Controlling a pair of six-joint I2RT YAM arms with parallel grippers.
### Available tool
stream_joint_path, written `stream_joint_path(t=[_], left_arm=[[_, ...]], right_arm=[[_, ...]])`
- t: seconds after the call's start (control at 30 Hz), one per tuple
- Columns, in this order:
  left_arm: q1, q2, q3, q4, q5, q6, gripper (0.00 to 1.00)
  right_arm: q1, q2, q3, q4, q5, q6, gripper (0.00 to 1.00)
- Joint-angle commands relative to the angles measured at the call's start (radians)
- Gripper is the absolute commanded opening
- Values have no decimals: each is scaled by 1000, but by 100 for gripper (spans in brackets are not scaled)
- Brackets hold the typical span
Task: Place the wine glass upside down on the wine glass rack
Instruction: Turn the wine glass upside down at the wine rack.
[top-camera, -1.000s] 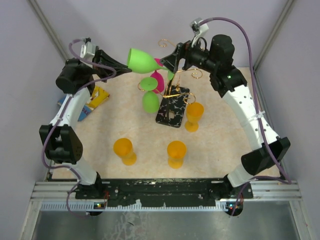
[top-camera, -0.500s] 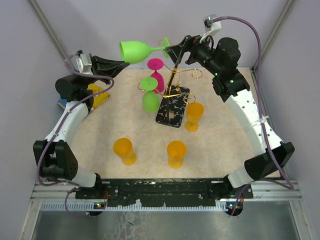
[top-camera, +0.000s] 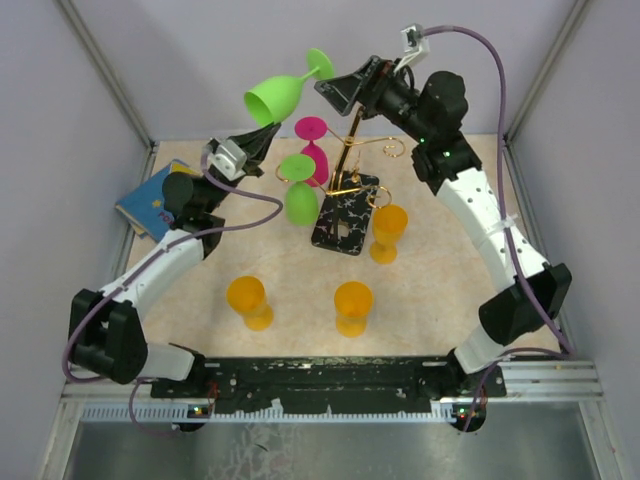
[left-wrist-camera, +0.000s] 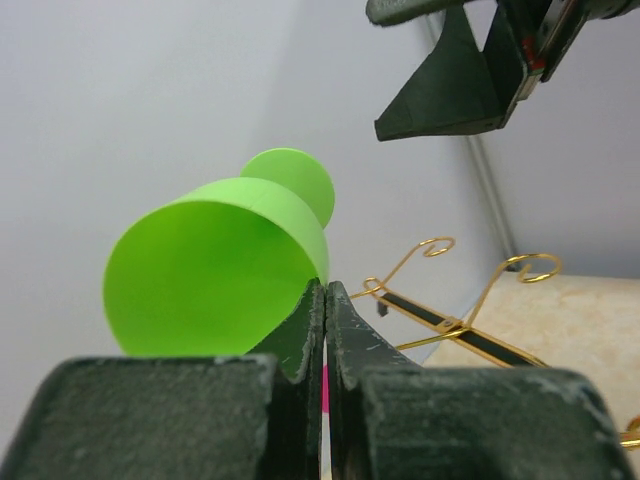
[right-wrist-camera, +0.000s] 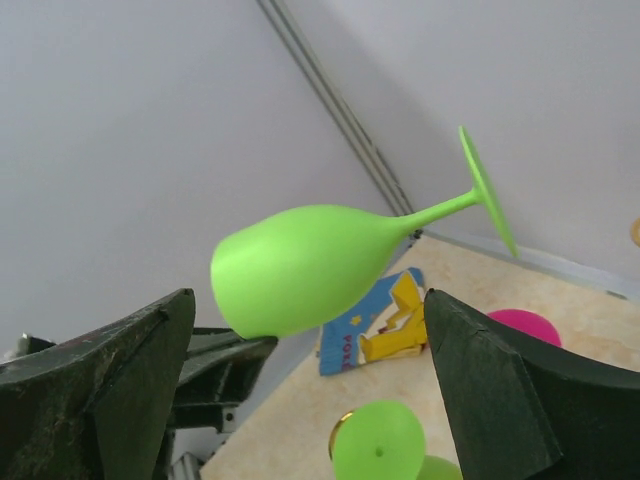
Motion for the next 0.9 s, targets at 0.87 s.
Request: stream_joint_path(t=[0.87], left_arm=[[-300,56,-61,250,-460,295,0]], right_arm=[[2,219,120,388,-65,419,62]])
